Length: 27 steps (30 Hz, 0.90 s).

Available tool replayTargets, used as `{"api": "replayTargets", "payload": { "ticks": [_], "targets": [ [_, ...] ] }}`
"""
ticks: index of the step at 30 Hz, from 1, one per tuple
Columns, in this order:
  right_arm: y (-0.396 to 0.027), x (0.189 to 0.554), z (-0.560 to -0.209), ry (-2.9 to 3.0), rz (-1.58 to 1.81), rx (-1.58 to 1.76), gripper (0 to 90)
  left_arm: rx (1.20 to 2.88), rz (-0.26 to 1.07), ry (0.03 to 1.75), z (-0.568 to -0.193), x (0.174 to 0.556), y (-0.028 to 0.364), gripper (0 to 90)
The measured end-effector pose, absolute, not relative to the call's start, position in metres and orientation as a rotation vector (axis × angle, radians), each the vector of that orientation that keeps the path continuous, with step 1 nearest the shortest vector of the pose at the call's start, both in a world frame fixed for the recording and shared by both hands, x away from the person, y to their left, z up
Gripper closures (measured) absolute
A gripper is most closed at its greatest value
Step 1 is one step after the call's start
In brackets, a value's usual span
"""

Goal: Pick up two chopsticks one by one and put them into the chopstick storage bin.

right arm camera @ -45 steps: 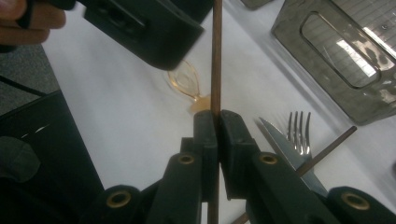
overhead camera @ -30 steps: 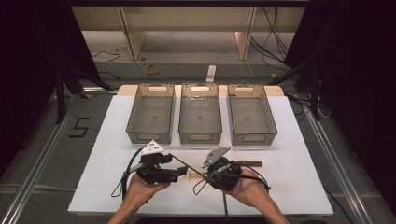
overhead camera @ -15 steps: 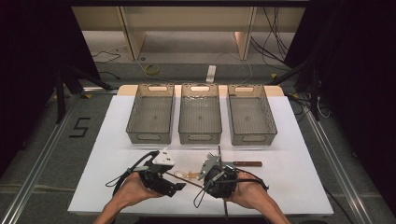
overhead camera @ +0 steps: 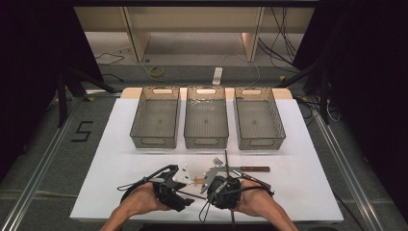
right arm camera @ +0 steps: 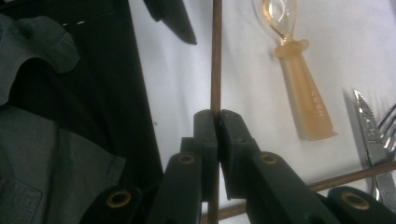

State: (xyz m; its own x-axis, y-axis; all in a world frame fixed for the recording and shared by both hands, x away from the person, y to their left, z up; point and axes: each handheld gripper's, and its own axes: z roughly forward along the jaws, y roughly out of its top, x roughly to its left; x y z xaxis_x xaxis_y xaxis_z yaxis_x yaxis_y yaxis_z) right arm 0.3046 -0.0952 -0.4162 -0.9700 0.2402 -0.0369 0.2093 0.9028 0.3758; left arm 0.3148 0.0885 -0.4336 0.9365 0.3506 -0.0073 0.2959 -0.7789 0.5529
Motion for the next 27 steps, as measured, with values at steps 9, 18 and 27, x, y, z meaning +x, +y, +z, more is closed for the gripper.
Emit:
{"api": "replayTargets", "payload": {
  "ticks": [9,18,27],
  "targets": [
    [-0.096,0.303,-0.414,3.008,0.558,0.304,86.3,2.550,0.155,0.329,-0.436,0.306,0.083,53.1],
    [-0.093,0.301,-0.417,3.009,0.572,0.285,86.3,2.570,0.128,0.269,-0.439,0.301,0.078,62.4],
    [-0.092,0.299,-0.417,3.033,0.550,0.225,86.2,2.590,0.132,0.231,-0.440,0.300,0.078,73.7]
  ]
}}
